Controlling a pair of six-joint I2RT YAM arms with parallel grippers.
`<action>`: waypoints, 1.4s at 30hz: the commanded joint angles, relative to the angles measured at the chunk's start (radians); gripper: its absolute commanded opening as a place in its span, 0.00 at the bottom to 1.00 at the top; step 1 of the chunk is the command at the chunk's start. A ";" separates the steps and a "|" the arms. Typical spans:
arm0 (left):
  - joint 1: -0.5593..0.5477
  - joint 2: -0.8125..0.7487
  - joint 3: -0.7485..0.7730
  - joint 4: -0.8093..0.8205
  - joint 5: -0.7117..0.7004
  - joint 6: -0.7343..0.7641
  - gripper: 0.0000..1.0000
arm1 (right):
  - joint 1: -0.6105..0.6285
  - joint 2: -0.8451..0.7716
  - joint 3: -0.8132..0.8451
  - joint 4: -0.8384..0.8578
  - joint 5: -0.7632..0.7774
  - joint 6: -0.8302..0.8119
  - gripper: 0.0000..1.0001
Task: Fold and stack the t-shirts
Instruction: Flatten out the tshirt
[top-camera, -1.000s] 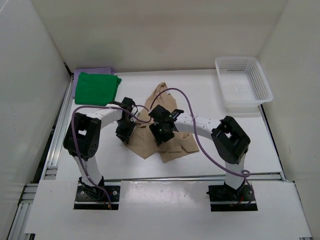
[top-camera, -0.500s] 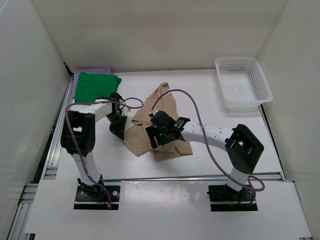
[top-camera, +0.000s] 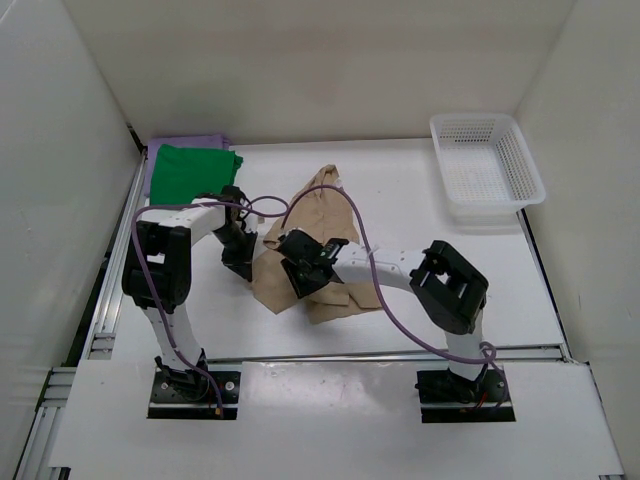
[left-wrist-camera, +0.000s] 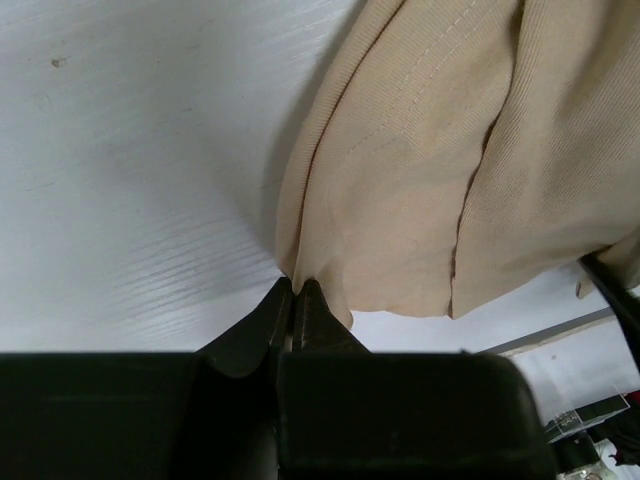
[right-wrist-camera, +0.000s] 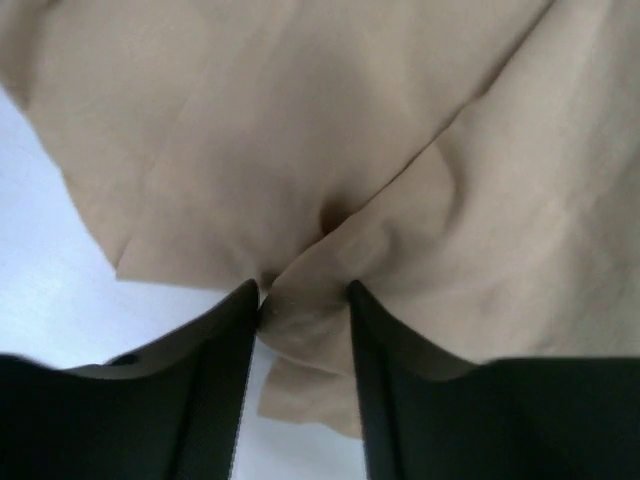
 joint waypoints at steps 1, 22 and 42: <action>0.007 -0.007 0.022 -0.004 0.033 0.001 0.10 | -0.004 0.018 0.044 -0.027 0.039 0.018 0.35; -0.062 0.285 1.099 -0.040 -0.102 0.001 0.86 | -0.370 -0.663 -0.222 -0.202 -0.108 0.251 0.00; 0.370 -0.076 0.405 -0.029 0.008 0.001 0.94 | -0.523 -0.754 -0.481 -0.095 -0.218 0.171 0.00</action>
